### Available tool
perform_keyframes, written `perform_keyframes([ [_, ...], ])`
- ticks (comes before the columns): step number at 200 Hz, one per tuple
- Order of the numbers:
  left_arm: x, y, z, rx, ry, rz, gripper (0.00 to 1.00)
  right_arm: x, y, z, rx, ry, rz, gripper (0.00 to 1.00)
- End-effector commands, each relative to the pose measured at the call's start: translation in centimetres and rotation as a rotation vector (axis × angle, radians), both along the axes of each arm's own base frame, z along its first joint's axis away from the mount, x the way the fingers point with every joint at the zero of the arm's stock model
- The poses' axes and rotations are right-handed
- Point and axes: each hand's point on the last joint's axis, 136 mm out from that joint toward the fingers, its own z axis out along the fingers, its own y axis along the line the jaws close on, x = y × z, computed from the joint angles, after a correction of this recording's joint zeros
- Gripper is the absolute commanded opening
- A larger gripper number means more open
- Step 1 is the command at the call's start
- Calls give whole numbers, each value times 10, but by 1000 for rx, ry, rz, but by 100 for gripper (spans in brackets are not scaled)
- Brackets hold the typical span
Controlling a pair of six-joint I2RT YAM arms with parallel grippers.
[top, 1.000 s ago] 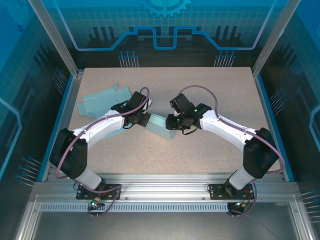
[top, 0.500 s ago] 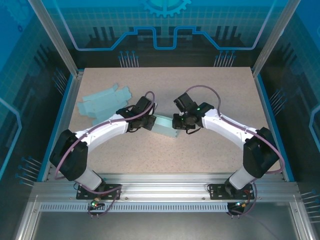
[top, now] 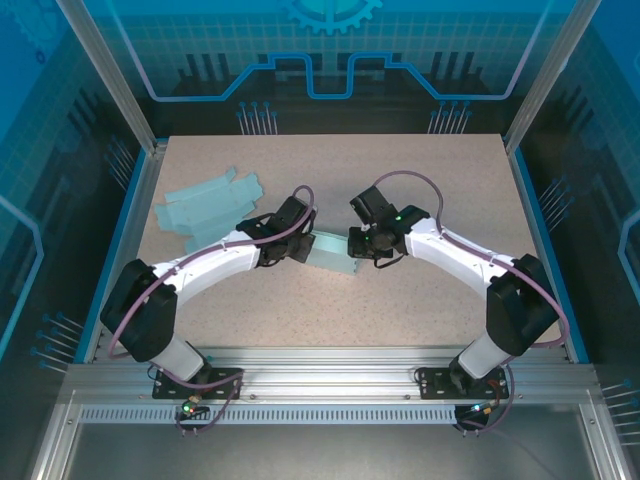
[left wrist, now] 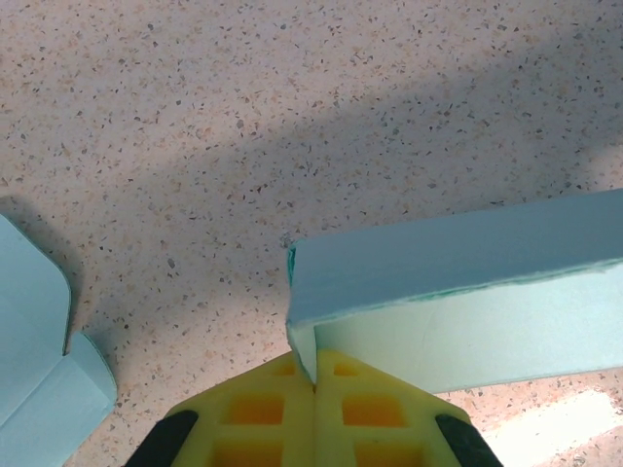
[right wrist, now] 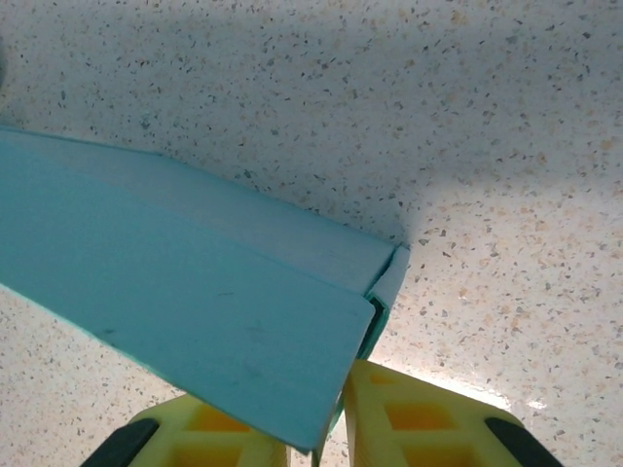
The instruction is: Fold the paper box
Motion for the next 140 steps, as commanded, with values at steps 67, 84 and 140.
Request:
perform_keyframes([
  [67, -27, -7, -39, 40, 160, -53, 1, -6, 9, 34, 40, -87, 79, 55],
  [84, -27, -6, -38, 43, 157, -50, 2, -4, 5, 45, 34, -116, 68, 60],
  [140, -27, -6, -37, 38, 155, -45, 1, 11, -20, 55, -1, -179, -75, 64],
])
